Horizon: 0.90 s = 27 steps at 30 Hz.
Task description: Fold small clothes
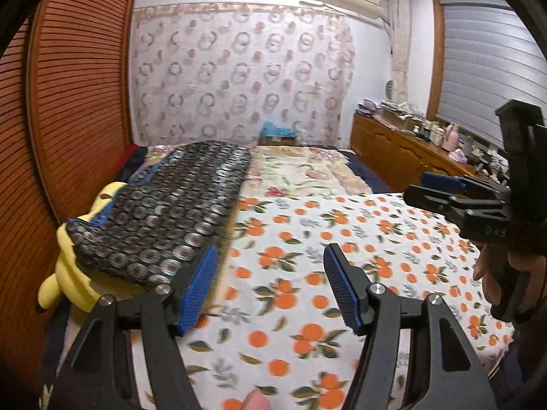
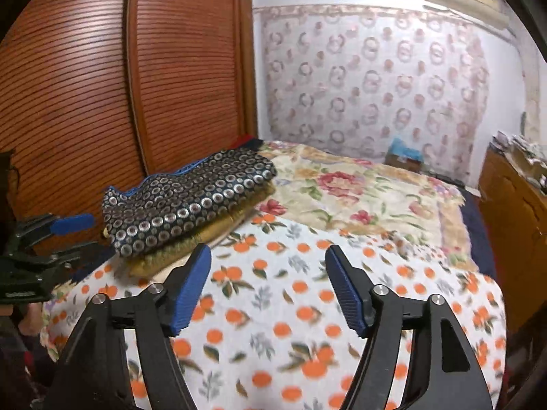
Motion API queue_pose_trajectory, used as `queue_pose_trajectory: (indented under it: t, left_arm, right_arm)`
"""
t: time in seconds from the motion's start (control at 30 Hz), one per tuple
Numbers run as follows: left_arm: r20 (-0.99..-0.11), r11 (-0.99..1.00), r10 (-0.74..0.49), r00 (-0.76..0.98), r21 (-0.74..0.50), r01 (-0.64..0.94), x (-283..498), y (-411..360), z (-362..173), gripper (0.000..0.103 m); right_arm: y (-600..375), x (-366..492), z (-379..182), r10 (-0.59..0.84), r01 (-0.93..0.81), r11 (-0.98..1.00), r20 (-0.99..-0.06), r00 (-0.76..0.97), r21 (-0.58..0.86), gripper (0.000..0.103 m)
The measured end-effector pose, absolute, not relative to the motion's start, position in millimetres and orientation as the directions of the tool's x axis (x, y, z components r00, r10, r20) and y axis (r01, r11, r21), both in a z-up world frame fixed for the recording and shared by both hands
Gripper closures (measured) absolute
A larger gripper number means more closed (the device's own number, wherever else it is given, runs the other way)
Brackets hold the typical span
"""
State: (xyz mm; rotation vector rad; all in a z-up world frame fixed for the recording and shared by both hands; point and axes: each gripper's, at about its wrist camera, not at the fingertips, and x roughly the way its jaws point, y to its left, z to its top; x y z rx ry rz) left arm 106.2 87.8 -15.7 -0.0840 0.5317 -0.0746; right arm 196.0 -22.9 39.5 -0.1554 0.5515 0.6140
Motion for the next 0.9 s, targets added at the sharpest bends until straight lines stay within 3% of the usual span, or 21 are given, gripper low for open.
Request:
queue_pose_trajectory:
  t: [0.3, 0.9]
  left_arm:
    - [-0.540, 0.995, -0.079, 0.838, -0.094, 0.033, 99.7, 51.0, -13.4, 0.039]
    - [-0.439, 0.998, -0.055, 0.897, -0.038, 0.043, 79.2, 20.1, 47.1, 0.039]
  right_arm:
    - [-75.3, 148.5, 40.5, 0.403, -0.464, 0.886, -0.514, 0.757, 0.012, 0.023]
    - [-133.4, 101.7, 84.0, 0.253, -0.264, 0.964, -0.398, 0.882, 0.028, 0.023]
